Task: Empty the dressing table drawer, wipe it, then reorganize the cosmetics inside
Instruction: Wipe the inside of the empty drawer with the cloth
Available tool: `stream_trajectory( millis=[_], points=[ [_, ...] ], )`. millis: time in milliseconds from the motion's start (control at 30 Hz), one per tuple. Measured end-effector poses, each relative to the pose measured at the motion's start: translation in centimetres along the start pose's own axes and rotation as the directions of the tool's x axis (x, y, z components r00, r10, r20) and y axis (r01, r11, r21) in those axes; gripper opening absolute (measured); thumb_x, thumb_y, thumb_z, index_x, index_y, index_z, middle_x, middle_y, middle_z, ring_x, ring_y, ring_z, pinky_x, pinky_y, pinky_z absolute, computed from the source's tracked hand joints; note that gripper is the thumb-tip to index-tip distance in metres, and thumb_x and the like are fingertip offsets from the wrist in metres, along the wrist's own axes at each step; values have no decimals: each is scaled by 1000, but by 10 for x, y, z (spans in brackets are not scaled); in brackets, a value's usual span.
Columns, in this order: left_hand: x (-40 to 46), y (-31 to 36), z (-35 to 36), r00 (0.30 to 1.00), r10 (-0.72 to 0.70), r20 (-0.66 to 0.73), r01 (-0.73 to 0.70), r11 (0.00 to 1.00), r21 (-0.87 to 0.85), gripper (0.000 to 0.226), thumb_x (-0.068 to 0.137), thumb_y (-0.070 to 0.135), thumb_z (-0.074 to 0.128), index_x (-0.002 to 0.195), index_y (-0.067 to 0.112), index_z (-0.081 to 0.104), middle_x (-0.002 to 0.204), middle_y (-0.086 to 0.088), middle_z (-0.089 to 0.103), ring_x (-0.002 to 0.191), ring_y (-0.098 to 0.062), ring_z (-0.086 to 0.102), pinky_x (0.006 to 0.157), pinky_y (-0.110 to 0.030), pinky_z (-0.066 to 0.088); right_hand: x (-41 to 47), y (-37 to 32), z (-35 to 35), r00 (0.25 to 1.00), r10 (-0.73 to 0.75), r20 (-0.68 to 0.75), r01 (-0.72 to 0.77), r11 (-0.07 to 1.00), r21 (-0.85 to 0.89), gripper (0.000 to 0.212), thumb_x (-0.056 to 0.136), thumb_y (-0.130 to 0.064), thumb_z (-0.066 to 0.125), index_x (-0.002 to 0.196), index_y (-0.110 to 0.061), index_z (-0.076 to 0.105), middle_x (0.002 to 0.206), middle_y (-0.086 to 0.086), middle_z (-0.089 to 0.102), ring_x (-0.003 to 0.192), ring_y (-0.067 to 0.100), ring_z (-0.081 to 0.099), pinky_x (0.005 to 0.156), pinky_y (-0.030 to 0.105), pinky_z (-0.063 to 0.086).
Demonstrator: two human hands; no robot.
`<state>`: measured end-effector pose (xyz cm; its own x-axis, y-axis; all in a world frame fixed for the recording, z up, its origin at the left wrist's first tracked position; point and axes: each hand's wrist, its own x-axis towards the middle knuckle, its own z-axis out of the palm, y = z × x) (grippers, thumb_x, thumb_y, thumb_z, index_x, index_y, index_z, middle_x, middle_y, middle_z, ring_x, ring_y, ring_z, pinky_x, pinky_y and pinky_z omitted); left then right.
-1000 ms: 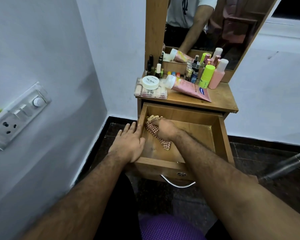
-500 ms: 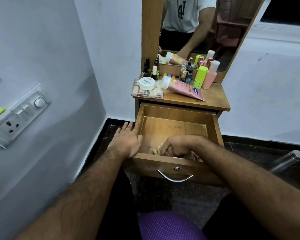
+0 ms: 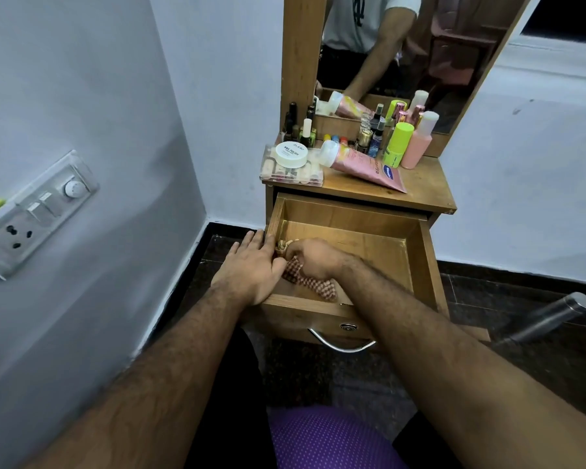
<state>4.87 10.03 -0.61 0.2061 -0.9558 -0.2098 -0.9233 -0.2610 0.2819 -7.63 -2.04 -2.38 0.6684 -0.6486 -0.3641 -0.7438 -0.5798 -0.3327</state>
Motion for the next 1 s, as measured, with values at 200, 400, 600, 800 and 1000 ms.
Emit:
stream_trajectory(
  millis=[200,400,600,800,1000],
  points=[
    [-1,0,1,1000,3,-7,-3,1000,12,65,101,39,22,159,16,5,166,-7,0,152,-17,-3,124,-38,1,-28,-1,6,959,-146,244,162,986,-48,37,91,-1,47,110,-25,68,81,-16,55,77,9,52,67,21,39],
    [-2,2,-1,1000,14,-5,-14,999,38,64,102,37,22,159,15,4,166,-6,0,152,-16,-4,124,-36,-1,-45,5,1,942,-120,314,101,992,78,43,90,5,46,112,-19,74,79,-22,63,71,-1,55,73,17,47],
    [-3,0,0,999,41,-25,-40,997,71,63,102,36,24,159,15,5,166,-7,0,152,-18,-3,124,-37,0,-74,50,-15,931,32,364,-77,991,110,40,90,14,42,110,-5,71,76,-6,62,62,8,51,49,9,41],
    [2,26,-10,987,122,-103,-103,980,173,64,104,45,28,158,15,10,165,-10,0,153,-23,-1,124,-41,2,-86,65,-13,946,88,311,-86,996,-21,37,94,4,44,77,-26,59,71,-11,53,61,6,44,55,15,39],
    [-2,48,12,991,108,-84,-105,993,47,74,99,63,15,158,19,9,165,-8,-6,152,-21,-9,123,-41,-4,-90,72,-15,949,108,295,-88,993,-81,28,90,1,50,92,-18,70,78,-15,60,70,4,52,64,19,43]
  ],
)
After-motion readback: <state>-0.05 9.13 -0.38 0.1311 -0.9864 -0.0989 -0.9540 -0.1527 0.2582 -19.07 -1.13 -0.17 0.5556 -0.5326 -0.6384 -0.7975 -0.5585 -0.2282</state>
